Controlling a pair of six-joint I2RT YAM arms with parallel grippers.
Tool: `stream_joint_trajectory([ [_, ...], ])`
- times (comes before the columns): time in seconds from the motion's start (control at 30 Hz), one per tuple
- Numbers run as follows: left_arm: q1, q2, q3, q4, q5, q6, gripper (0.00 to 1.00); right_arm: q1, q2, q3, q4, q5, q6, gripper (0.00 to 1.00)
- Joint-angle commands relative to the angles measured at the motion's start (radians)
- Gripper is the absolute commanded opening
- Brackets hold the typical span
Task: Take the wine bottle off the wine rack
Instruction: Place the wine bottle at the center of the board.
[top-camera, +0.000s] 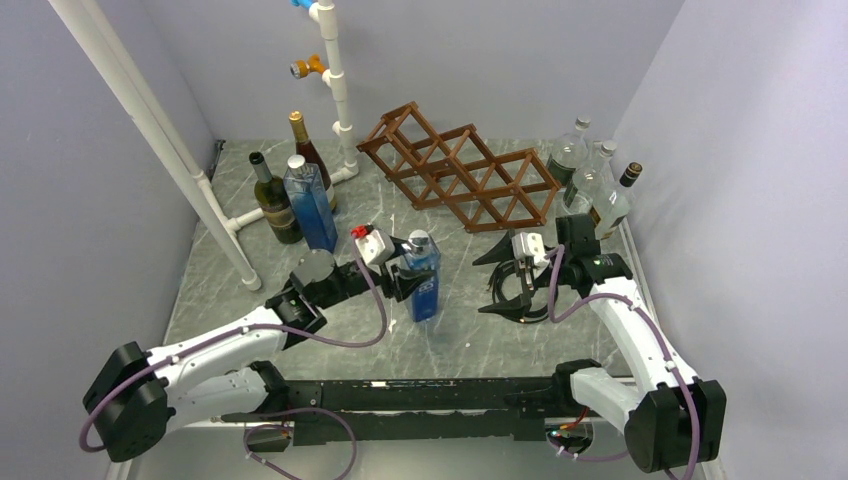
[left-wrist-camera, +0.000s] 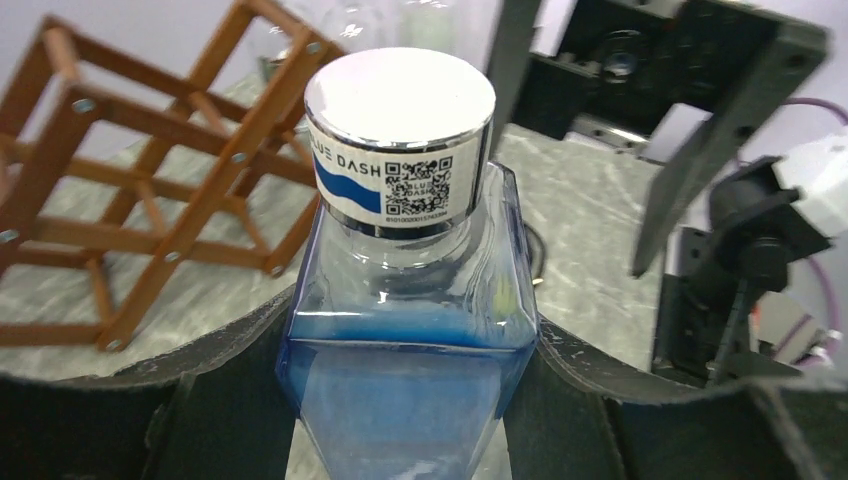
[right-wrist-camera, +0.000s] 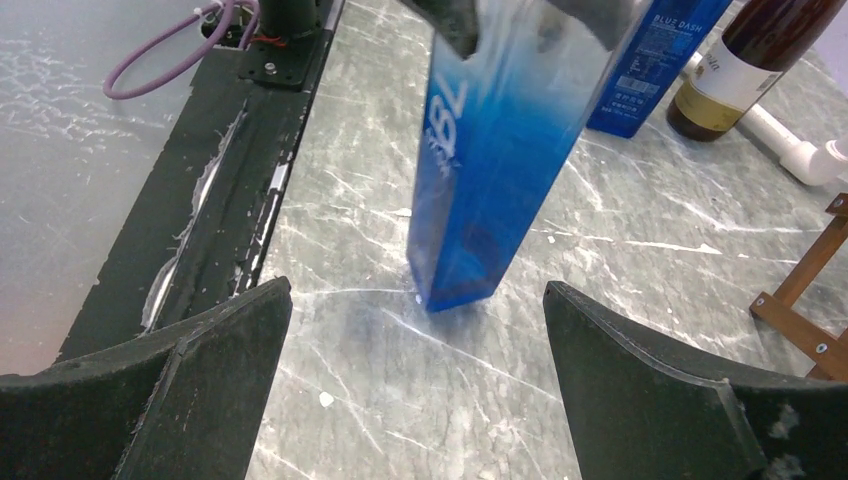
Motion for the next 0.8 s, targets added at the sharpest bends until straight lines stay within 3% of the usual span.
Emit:
stream_joint_trajectory([
  [0.0, 0.059, -0.094, 0.077, 0.1, -0.107, 0.032, 0.0, -0.007, -0.015, 0.032, -0.008, -0.018, -0.048, 0.99],
  [0.4, 0.228, -0.078, 0.105, 0.085, -0.231, 0.042, 0.0, -0.01, -0.015, 0.022, 0.01, -0.005, -0.037, 0.99],
  [0.77, 0.35, 0.043, 0.156, 0.18, -0.296, -0.014, 0.0, -0.011, -0.014, 0.014, 0.025, 0.0, -0.026, 0.99],
])
